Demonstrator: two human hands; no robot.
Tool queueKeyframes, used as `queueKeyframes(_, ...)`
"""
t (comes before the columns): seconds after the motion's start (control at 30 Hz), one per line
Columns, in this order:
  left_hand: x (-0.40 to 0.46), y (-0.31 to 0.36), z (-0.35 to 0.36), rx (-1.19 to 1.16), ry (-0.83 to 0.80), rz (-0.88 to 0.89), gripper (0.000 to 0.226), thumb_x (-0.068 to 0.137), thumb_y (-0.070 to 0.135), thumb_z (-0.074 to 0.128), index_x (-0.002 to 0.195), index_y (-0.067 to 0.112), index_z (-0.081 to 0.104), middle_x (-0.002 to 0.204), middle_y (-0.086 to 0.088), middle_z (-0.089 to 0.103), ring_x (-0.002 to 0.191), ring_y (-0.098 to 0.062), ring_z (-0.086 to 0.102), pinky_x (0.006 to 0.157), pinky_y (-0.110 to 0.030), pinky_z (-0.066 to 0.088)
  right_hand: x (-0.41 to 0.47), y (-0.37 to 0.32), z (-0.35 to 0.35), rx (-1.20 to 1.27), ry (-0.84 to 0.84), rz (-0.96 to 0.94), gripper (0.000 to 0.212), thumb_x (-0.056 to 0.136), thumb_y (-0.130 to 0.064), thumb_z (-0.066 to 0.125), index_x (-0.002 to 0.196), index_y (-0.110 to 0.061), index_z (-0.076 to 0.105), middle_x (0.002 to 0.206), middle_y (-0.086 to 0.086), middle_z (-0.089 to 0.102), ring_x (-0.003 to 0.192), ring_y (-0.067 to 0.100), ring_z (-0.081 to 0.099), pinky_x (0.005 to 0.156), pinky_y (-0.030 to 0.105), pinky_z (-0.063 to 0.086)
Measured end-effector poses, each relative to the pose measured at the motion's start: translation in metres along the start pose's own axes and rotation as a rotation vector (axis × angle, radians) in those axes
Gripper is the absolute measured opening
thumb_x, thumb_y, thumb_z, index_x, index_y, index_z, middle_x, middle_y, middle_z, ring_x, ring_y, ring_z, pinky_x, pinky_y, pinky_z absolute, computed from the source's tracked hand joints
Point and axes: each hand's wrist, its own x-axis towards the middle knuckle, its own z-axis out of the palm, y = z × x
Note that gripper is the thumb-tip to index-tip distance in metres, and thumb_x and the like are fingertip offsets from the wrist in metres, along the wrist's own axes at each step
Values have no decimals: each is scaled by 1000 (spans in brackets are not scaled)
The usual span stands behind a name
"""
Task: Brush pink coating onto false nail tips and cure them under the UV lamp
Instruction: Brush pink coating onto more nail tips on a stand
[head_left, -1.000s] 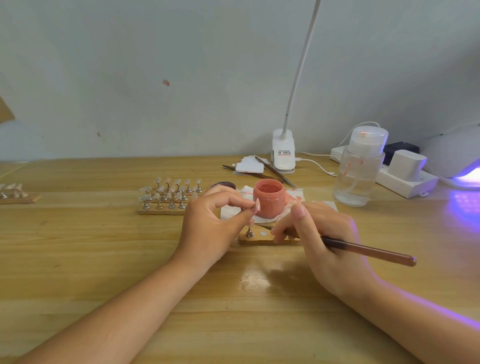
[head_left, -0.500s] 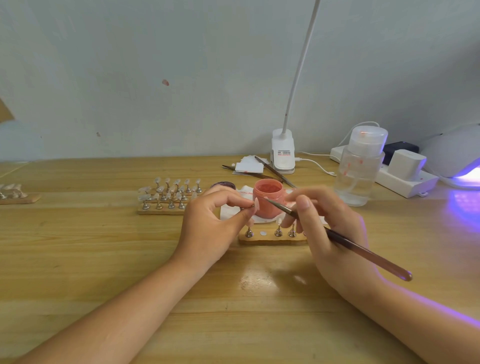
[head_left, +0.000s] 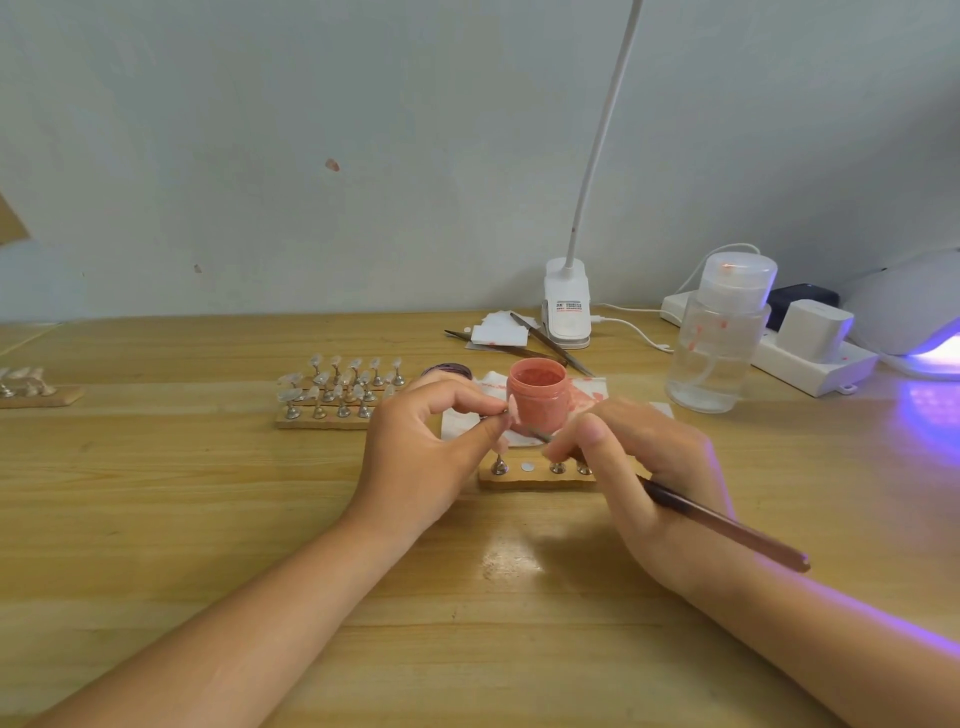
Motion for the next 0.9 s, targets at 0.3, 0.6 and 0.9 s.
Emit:
queueKeyframes(0.3,0,-1,0,0,-1,8,28,69,3,75,60,27,65,66,24,64,77,6,57,74,-3,37,0,2,3,-14,35,-28,49,97,-36,33,71,-14,68,73,-17,59,69,1,53,69,17,38)
queueKeyframes(0.6,1,-1,0,2,-2,18,25,69,4,75,61,26,66,67,23,64,76,5,57,74,-3,36,0,1,2,-14,64,-32,42,93,-26,37,68,-12,68,70,-19,56,67,-2,51,68,17,37)
queueKeyframes(0.9,1,-2,0,5,-2,31,26,69,5,75,61,28,64,65,24,64,77,6,57,74,-3,37,-2,2,1,8,62,-30,48,96,-32,35,68,-12,68,67,-13,60,67,1,54,68,22,39)
